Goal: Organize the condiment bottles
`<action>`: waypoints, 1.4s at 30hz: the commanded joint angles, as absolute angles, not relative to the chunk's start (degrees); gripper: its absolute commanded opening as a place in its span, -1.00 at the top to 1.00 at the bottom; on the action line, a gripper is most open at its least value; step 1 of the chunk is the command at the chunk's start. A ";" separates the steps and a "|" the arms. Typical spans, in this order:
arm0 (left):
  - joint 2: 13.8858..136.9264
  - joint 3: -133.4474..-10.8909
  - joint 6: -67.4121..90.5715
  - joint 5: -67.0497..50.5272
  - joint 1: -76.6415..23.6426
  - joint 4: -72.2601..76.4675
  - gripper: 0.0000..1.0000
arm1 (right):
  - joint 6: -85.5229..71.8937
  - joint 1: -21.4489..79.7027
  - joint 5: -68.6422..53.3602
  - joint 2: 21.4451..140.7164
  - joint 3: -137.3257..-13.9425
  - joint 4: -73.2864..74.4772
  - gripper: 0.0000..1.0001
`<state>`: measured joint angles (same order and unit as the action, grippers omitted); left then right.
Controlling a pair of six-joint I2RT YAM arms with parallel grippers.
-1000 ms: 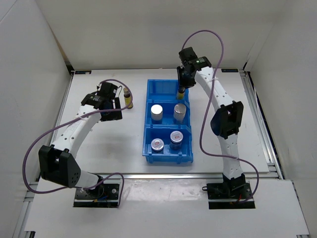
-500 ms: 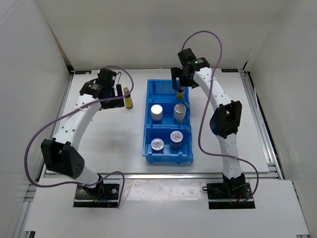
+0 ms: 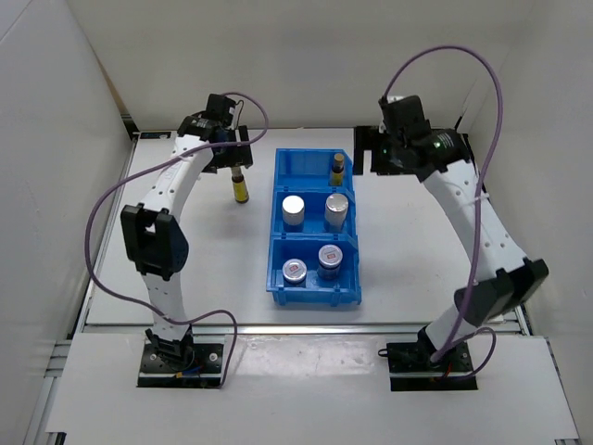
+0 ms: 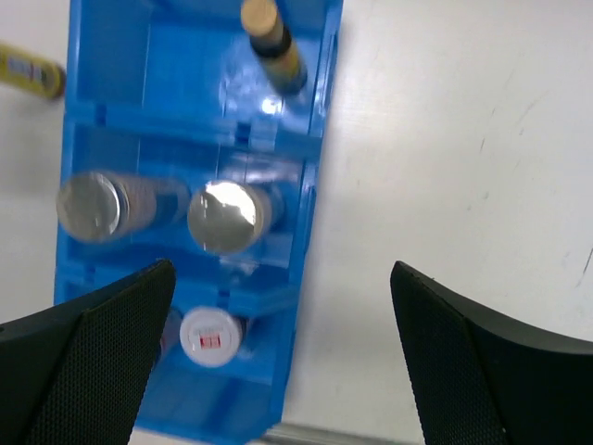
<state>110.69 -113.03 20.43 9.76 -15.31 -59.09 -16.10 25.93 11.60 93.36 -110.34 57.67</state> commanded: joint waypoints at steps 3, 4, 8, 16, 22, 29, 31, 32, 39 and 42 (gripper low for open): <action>114.34 -118.12 18.73 7.91 -14.24 -60.21 -0.80 | -19.59 26.81 8.88 87.46 -97.66 57.13 -1.00; 114.87 -119.00 18.72 7.91 -14.24 -60.21 -0.80 | -19.60 26.81 8.88 86.84 -96.69 57.13 -1.00; 117.50 -121.02 18.11 7.38 -13.71 -60.21 -0.72 | -19.07 26.81 8.88 85.08 -94.66 57.65 -1.00; 121.11 -123.13 17.58 7.38 -13.19 -60.21 -0.42 | -18.02 26.81 9.40 84.02 -94.13 58.80 -1.00; 121.64 -123.13 17.58 5.54 -13.18 -60.21 -0.37 | -18.02 26.81 10.63 83.50 -94.13 59.85 -1.00; 123.31 -124.27 17.58 4.48 -13.18 -60.21 -0.23 | -18.02 26.81 11.24 83.50 -94.13 60.38 -1.00; 123.31 -124.28 17.05 3.96 -13.18 -60.21 -0.20 | -17.50 26.81 11.25 83.50 -94.13 60.38 -1.00; 123.83 -124.28 17.05 3.96 -13.18 -60.21 -0.16 | -17.49 26.81 11.25 83.50 -94.13 60.38 -1.00; 123.23 -126.38 16.52 3.96 -13.18 -60.99 0.26 | -17.49 26.28 11.78 82.97 -93.60 60.91 -1.00; 122.17 -130.33 17.05 3.96 -13.18 -62.74 0.58 | -17.49 26.28 11.78 82.97 -93.08 60.91 -1.00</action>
<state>125.34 -124.90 16.99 4.67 -13.56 -62.06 -17.78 26.59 10.70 85.14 -93.84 60.38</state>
